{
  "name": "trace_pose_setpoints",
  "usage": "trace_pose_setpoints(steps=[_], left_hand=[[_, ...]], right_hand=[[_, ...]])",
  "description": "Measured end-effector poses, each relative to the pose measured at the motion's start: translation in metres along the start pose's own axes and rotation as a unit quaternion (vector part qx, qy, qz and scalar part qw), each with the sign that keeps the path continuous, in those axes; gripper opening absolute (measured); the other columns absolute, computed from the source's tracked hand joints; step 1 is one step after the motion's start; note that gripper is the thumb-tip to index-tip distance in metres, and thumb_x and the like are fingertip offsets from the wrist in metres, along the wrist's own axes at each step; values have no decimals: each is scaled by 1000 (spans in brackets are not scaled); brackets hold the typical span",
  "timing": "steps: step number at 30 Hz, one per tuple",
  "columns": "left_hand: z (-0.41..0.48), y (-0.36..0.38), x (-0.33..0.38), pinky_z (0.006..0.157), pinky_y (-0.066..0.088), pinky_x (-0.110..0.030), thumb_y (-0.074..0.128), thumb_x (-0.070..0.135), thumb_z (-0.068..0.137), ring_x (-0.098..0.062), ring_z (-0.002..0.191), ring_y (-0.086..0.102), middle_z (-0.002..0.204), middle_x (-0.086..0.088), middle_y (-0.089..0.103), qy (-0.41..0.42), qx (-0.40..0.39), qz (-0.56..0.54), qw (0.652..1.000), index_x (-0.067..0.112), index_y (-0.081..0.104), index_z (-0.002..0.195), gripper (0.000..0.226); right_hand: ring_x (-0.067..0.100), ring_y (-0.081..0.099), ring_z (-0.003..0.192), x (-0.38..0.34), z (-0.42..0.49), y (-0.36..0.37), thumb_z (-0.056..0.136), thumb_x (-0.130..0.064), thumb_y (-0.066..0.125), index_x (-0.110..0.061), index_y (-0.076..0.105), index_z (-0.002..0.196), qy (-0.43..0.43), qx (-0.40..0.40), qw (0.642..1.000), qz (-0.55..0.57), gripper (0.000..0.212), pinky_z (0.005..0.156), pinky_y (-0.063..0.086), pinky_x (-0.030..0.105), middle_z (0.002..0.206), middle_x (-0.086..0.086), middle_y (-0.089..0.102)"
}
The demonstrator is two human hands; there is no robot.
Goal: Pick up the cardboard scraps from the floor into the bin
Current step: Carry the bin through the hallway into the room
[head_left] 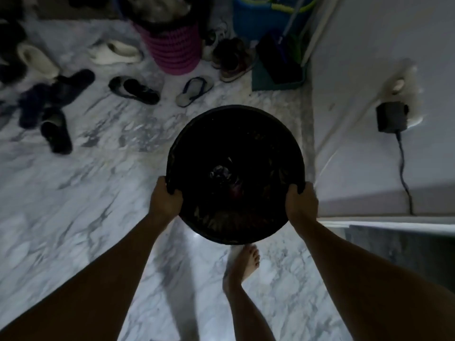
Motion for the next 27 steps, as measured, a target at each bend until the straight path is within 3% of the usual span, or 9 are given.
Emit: trace_pose_setpoints(steps=[3,7,11,13,16,19,24,27], left_hand=[[-30,-77,-45,77,45,-34,48,9,94,-24,93,55,105,-8,56,-12,46,-51,998,8,46,124,30],[-102,-203,-149,75,41,-33,48,7,93,-25,95,55,106,-8,56,-50,137,-97,985,7,47,124,31],[-178,-297,-251,66,41,-30,49,8,93,-27,91,56,101,-6,55,-107,210,-141,962,7,45,128,36],[-220,-339,-302,69,43,-31,49,9,92,-25,90,54,104,-8,56,-141,243,-169,945,8,46,129,37],[-290,-402,-391,74,43,-33,51,9,91,-25,92,54,108,-10,59,-190,316,-217,904,8,47,129,38],[-347,-448,-467,72,42,-30,52,9,91,-23,89,54,104,-9,58,-233,378,-248,861,8,49,128,37],[-415,-505,-583,74,52,-35,55,7,89,-28,92,63,102,-10,64,-273,436,-322,795,8,52,121,32],[-448,-546,-653,69,53,-30,55,6,89,-24,86,64,101,-9,66,-294,464,-356,756,12,53,119,31]], right_hand=[[28,55,92,-34,-62,33,98,-22,44,-5,54,119,-62,-31,998,-12,29,77,39,32,98,10,56],[34,59,100,-75,-186,104,96,-26,45,-4,56,116,-174,-99,978,-58,32,87,49,43,100,12,60],[33,58,88,-106,-310,169,95,-27,45,-9,56,103,-260,-162,947,-97,23,78,47,41,90,9,59],[32,57,82,-116,-373,206,95,-29,46,-11,56,100,-297,-193,928,-117,21,70,43,37,82,6,57],[30,58,76,-119,-487,270,96,-30,47,-13,55,95,-353,-263,887,-142,18,63,41,34,77,2,56],[30,57,77,-112,-587,330,97,-29,49,-13,55,95,-408,-320,840,-162,17,65,42,35,76,-1,55],[30,55,77,-93,-730,428,96,-26,52,-13,56,97,-469,-385,771,-193,14,67,44,37,75,-4,54],[31,55,77,-77,-821,487,97,-25,51,-13,56,97,-489,-424,732,-211,13,71,47,41,76,-4,54]])
Point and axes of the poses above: each hand's wrist, its own z-axis towards the middle knuckle, its own y-axis out of the palm, x = y × z, the point moved 3 cm from there along z, towards the middle knuckle
